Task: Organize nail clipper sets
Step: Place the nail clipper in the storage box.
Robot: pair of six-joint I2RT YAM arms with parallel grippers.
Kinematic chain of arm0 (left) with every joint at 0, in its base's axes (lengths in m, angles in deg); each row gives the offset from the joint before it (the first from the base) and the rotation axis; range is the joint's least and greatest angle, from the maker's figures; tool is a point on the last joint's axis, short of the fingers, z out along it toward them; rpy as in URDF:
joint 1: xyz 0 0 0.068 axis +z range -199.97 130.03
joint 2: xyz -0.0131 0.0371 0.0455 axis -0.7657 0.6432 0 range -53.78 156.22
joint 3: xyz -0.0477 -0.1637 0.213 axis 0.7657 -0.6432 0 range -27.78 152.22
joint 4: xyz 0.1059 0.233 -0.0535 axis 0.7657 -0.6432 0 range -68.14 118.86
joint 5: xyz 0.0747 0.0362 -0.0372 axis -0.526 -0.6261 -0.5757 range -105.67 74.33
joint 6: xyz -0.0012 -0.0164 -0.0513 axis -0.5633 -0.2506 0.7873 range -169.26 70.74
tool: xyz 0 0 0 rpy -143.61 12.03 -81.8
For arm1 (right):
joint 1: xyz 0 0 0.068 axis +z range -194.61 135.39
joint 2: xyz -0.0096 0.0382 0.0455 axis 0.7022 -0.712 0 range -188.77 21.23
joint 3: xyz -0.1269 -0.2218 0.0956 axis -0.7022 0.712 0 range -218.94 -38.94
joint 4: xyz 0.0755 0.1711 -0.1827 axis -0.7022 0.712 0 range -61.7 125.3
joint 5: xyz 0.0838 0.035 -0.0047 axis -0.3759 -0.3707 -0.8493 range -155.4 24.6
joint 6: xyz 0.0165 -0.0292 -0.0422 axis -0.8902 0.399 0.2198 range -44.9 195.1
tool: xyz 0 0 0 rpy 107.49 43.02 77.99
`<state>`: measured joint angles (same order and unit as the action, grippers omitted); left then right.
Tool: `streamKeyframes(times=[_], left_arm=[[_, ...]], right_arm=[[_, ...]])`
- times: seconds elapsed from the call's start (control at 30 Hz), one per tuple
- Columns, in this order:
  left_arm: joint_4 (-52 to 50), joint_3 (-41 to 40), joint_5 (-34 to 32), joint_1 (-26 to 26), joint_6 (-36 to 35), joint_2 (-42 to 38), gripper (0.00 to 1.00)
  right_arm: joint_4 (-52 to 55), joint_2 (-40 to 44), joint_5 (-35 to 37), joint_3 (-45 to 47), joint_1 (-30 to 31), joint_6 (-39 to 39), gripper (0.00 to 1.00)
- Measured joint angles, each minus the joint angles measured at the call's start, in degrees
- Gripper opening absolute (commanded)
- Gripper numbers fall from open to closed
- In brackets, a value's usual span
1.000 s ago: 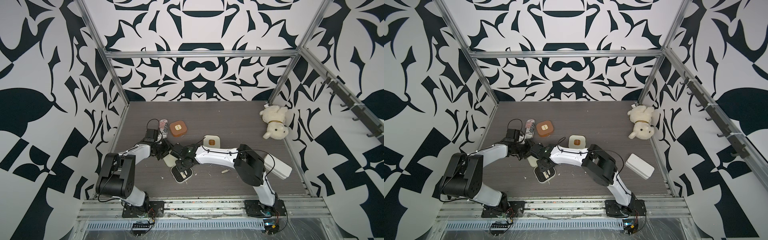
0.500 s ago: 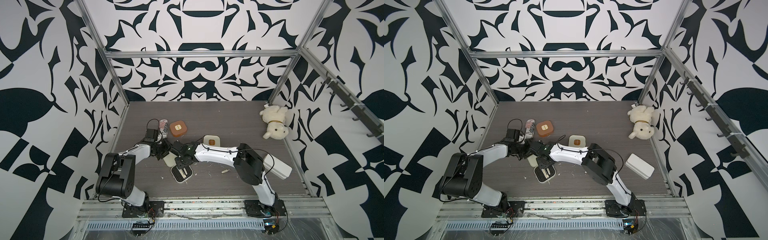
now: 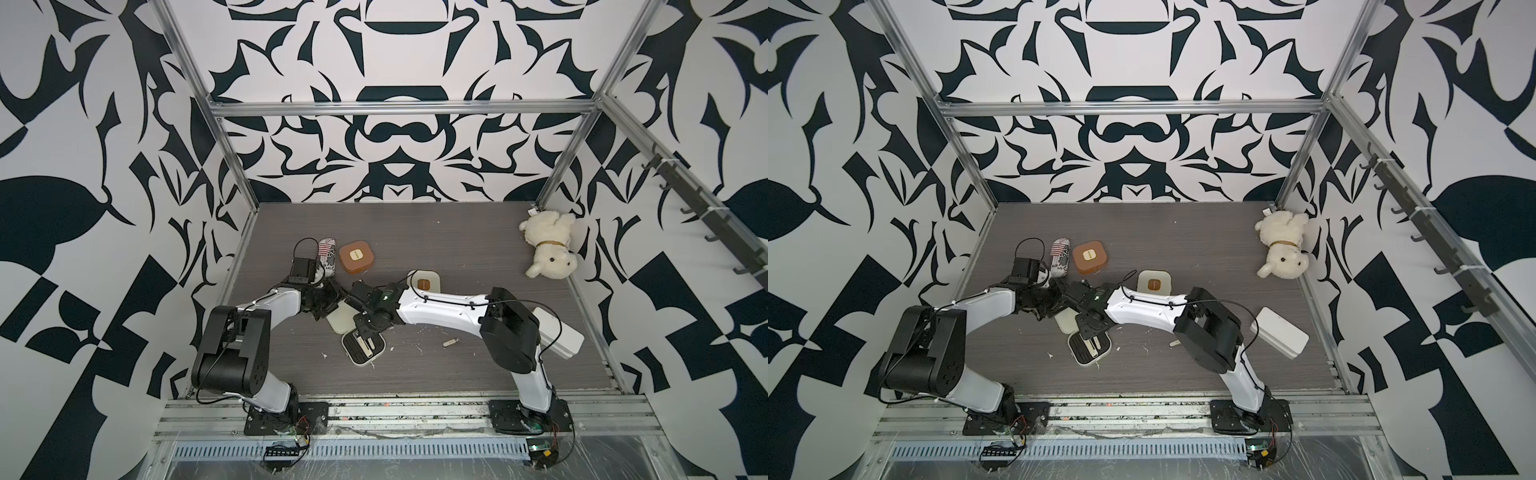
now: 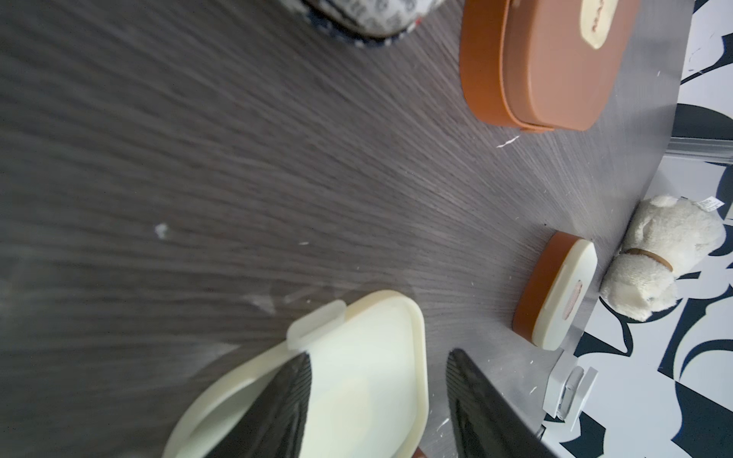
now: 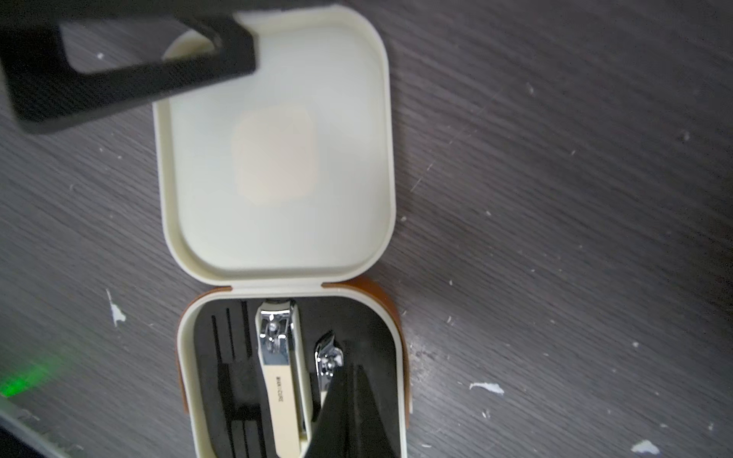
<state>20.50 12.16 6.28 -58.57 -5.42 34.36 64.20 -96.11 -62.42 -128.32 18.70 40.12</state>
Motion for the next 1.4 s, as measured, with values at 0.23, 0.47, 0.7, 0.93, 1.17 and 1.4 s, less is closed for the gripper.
streamKeyframes(times=[0.23,0.47,0.7,0.93,1.17,1.4], left_arm=[[-0.02,0.0,0.0,-0.04,0.0,0.02,0.59],[-0.02,0.0,0.02,-0.04,0.0,0.02,0.6],[-0.02,0.02,0.02,-0.04,0.0,0.04,0.59],[-0.02,0.02,0.04,-0.04,0.0,0.07,0.59],[0.0,0.02,0.07,-0.04,0.0,0.07,0.59],[0.02,0.02,0.04,-0.04,0.0,0.07,0.59]], right_arm=[[-0.42,-0.11,-1.05,0.04,0.55,-0.02,0.05],[-1.01,-1.57,-1.75,0.04,0.59,-0.02,0.05],[-1.03,-2.19,-2.14,0.02,0.59,-0.02,0.05],[-1.05,-2.23,-2.47,0.02,0.59,-0.02,0.05],[-1.42,-2.25,-2.21,0.28,0.96,-0.39,0.05],[-1.4,-2.54,-0.55,0.28,1.97,-1.09,0.04]])
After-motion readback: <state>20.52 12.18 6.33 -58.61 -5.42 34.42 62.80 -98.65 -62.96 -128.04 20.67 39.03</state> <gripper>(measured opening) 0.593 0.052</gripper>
